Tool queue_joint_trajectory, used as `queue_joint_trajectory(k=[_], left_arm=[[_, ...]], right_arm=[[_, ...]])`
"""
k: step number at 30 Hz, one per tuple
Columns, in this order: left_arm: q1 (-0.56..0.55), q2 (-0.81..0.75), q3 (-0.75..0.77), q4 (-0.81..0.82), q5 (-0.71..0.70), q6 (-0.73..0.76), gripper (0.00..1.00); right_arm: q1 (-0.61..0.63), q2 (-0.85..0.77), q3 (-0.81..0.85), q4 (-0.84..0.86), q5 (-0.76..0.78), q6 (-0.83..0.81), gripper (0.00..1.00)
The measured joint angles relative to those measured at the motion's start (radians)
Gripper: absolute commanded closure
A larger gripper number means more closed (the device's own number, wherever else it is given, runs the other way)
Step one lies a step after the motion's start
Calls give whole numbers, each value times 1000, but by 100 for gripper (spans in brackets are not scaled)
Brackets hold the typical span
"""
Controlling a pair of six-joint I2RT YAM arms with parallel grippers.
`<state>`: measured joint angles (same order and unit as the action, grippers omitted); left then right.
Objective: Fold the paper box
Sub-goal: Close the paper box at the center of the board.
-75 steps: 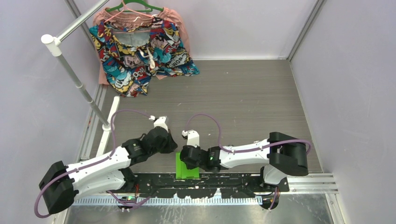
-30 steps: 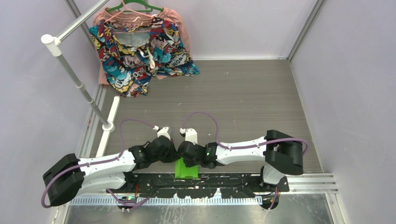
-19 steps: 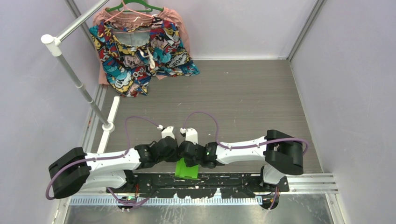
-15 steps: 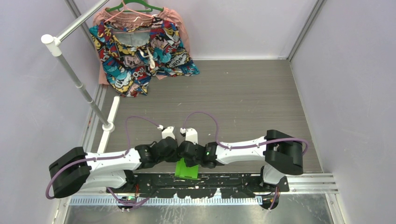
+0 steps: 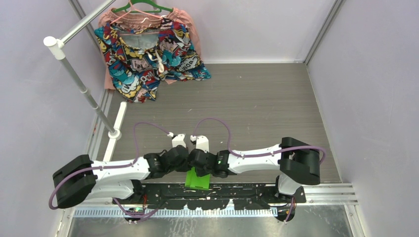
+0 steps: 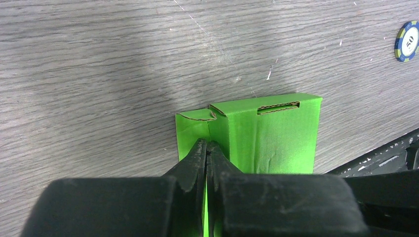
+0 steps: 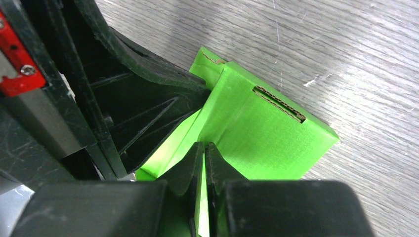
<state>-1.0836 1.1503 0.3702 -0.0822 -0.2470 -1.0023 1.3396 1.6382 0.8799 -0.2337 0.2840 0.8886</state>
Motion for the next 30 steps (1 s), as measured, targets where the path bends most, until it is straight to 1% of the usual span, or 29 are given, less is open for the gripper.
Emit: queue_joint_trajectory(k=[2,3,6,8,12,16,20,22,23,27,30], left_arm=[[-1,-9,0,-2,-2,0,100],[-2,-12,0,-2,-3,1,100],[-2,-13,2,-3,-4,6,100],[-2,-13,2,-3,-2,7,100],[0,-11,2,0,5,5,100],[3,-10,2,4,14,-8,100],[3,-10,1,4,16,-13,100],[4,-16,0,1,17,-15,100],[4,-23,-1,-5,16,-15,100],[3,-94,-10,-74,11,-13,100],[-9,-178,-10,-87,3,-11,100]], right_arm=[[0,-3,0,-2,0,0,82],[0,-4,1,-3,0,0,81],[0,-16,14,-16,-2,-7,80],[0,-17,23,-29,-2,-15,77],[2,-17,35,-52,-4,-24,76],[3,-20,51,-88,-6,-29,72],[3,-21,76,-154,3,-45,73],[3,-21,88,-184,7,-50,78],[1,-19,92,-192,9,-51,79],[-6,-1,94,-192,6,-51,80],[-21,10,100,-186,-6,-53,80]])
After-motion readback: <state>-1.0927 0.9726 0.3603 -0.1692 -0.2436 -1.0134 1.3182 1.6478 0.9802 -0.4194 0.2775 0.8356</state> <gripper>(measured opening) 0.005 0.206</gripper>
